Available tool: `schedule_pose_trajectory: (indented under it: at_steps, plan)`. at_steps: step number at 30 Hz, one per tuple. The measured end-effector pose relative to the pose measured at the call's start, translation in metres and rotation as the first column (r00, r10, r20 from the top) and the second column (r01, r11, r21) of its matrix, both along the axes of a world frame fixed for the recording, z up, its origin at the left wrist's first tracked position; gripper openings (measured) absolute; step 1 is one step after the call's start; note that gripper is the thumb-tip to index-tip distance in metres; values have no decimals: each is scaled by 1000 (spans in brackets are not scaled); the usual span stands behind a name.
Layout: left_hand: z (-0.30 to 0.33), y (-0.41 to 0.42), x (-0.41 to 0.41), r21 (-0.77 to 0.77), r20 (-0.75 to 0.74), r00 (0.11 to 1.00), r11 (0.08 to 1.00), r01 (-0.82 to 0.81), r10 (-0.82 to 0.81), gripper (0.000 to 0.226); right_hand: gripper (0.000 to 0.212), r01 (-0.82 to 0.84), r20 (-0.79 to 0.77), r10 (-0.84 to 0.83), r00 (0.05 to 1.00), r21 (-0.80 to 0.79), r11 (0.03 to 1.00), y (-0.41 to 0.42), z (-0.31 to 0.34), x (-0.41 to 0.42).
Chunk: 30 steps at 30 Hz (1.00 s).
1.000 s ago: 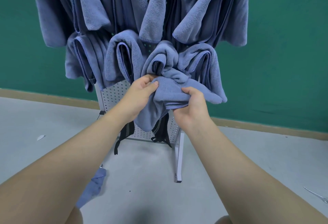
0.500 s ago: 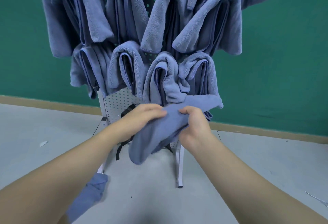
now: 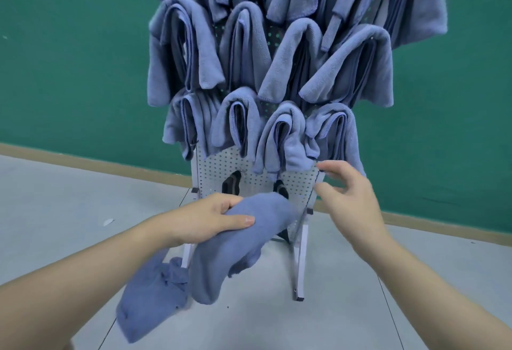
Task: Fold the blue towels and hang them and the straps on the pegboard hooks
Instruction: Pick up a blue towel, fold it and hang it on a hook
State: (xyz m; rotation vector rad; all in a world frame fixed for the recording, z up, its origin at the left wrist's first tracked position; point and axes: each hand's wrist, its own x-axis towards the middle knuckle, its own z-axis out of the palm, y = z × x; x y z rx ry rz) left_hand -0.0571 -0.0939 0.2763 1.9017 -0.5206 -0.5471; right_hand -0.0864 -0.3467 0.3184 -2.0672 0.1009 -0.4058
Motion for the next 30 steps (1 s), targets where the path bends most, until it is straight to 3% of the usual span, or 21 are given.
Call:
schedule_pose_trajectory:
  at_steps: [1,3,6,8,10,12,16,20,23,25,27,30]
  plan:
    - [5,4,-6,2,-4,1000,1000,21,-21,42,39,-155,10,157,987,-110,982,5,2,-8]
    - [13,8,-17,1,-17,996,997,82,-82,45,57,-464,-87,459,884,-281,840,18,4,-23]
    - [21,10,-32,-13,-27,990,990,139,-139,30,70,-708,-258,661,705,-315,632,38,10,-43]
    - [26,11,-39,-39,-41,988,988,150,-152,25,72,-743,-278,689,669,-238,625,47,12,-52]
    - [29,14,-43,-69,-52,990,990,125,-129,27,87,-741,-329,667,668,-221,634,52,14,-58]
    - [29,18,-44,-93,-62,995,993,72,-78,33,94,-729,-392,619,680,-279,625,53,12,-62]
    - [25,22,-45,-89,-91,995,995,33,-41,27,78,-680,-402,548,733,-466,567,54,7,-66]
    - [23,28,-40,-79,-110,994,997,0,-8,41,59,-676,-473,526,707,-231,700,45,9,-62]
    - [24,32,-31,-105,-115,993,994,-36,24,30,72,-642,-438,537,721,-128,756,36,10,-54]
    - [26,32,-27,-106,-86,996,994,-32,23,22,80,-650,-432,611,663,73,756,32,9,-49]
    - [29,32,-23,-106,-71,997,994,-21,13,21,71,-640,-425,674,604,247,728,32,11,-46]
    - [33,40,-15,-91,-143,988,995,39,-52,24,47,-607,-401,658,638,265,749,33,11,-35]
